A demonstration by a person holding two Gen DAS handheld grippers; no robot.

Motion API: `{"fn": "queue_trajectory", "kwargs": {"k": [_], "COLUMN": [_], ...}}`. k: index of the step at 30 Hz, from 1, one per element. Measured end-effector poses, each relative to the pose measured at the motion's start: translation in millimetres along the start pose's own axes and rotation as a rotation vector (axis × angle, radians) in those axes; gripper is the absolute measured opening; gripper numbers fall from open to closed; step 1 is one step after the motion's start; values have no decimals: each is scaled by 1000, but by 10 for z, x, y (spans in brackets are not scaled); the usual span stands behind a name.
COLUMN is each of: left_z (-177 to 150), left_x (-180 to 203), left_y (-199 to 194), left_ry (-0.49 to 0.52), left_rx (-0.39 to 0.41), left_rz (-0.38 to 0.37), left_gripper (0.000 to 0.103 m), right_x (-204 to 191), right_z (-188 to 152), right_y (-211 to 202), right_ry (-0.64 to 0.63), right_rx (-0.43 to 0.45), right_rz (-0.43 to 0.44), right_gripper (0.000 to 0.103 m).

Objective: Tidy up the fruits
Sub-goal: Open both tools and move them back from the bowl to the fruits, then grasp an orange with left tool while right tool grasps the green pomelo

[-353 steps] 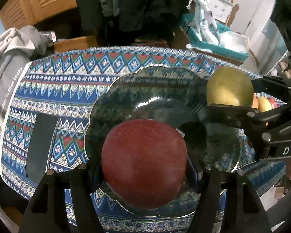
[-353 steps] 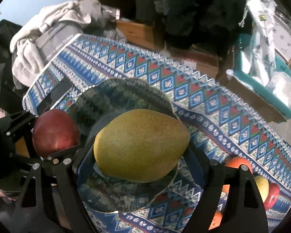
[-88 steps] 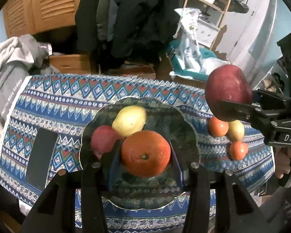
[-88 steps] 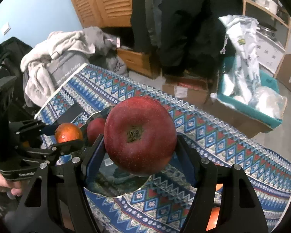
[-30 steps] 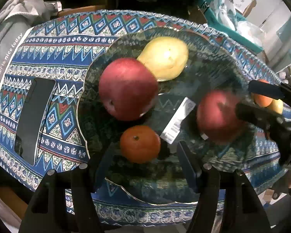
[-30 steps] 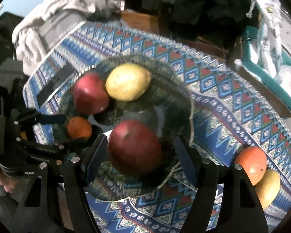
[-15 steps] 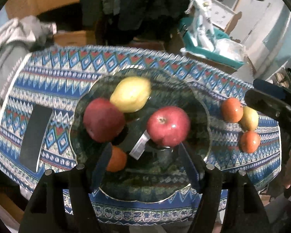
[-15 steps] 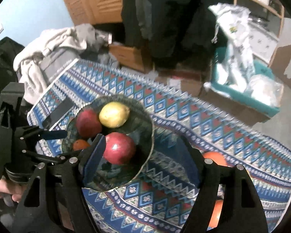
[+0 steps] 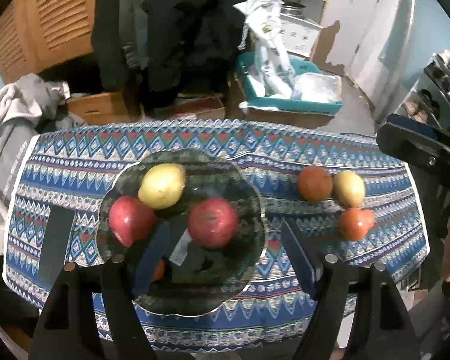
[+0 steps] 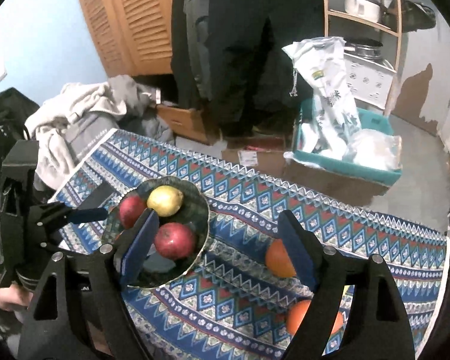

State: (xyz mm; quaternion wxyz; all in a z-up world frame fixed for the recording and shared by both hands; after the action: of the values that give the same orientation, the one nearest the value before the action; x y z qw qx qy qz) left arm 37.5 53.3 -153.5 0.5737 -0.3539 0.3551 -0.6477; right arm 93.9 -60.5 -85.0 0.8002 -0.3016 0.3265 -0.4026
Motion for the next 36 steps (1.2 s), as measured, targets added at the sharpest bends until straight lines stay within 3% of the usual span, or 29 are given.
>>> {"fn": "queue_trajectory", "kwargs": {"k": [21,36], "left_z": [409,563], "left_x": [541,888], "left_y": [-315,17], "left_ry": [63,113], "left_rx": [99,50], "left_rz": [-46,-72], "left_gripper": [87,87], "right_x": [641,1313], "right_z": [-10,-246], "right_y": [-680,-667], "right_ry": [55,137], "right_rx": [104,43], "right_rz": [-100,-184], "right_gripper": [89,90]}}
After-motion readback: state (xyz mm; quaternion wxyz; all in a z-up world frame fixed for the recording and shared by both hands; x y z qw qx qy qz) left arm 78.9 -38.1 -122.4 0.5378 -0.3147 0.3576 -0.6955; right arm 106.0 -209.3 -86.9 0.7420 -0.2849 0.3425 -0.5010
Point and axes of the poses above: each gripper's, at about its wrist camera, not at the fingertips, and y roughly the way its jaws point, x to its right, z to its top, the point moved 8 cm from there along y, roughly the way its jaws point, and after that the axes turned 7 degrees about y, right-handed, at the moved point
